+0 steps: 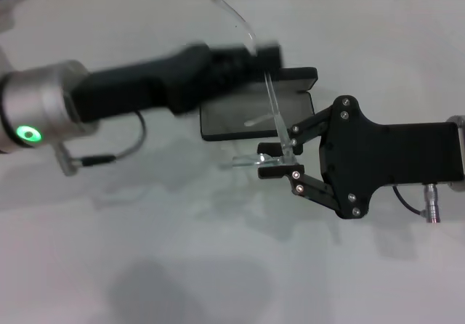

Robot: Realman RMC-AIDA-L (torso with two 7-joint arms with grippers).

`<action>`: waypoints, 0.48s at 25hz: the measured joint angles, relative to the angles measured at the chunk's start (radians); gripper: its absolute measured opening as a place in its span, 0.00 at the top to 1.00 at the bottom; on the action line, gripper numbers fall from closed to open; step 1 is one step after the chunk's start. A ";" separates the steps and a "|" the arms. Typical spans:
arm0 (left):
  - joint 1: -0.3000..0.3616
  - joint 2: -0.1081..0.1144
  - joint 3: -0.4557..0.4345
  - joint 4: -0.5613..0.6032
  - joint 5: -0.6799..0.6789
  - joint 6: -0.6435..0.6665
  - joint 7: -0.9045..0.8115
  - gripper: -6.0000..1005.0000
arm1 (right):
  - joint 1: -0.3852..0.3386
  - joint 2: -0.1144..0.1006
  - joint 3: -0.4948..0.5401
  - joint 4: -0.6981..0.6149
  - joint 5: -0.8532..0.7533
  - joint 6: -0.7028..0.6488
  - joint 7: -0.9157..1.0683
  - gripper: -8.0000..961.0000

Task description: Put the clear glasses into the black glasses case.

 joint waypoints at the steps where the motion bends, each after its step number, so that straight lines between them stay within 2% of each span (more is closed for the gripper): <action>1: 0.000 0.000 0.000 0.000 0.000 0.000 0.000 0.91 | -0.003 0.000 0.000 0.000 0.001 -0.002 -0.001 0.88; 5: 0.054 -0.003 -0.127 0.000 -0.066 0.000 0.029 0.91 | -0.034 0.000 -0.007 -0.013 0.040 -0.041 -0.012 0.88; 8: 0.082 -0.008 -0.215 -0.004 -0.071 -0.009 0.060 0.91 | -0.048 -0.002 -0.008 -0.017 0.097 -0.135 -0.024 0.88; 12: 0.089 -0.009 -0.229 -0.004 -0.046 -0.029 0.073 0.91 | -0.049 -0.004 -0.007 -0.017 0.167 -0.267 -0.020 0.88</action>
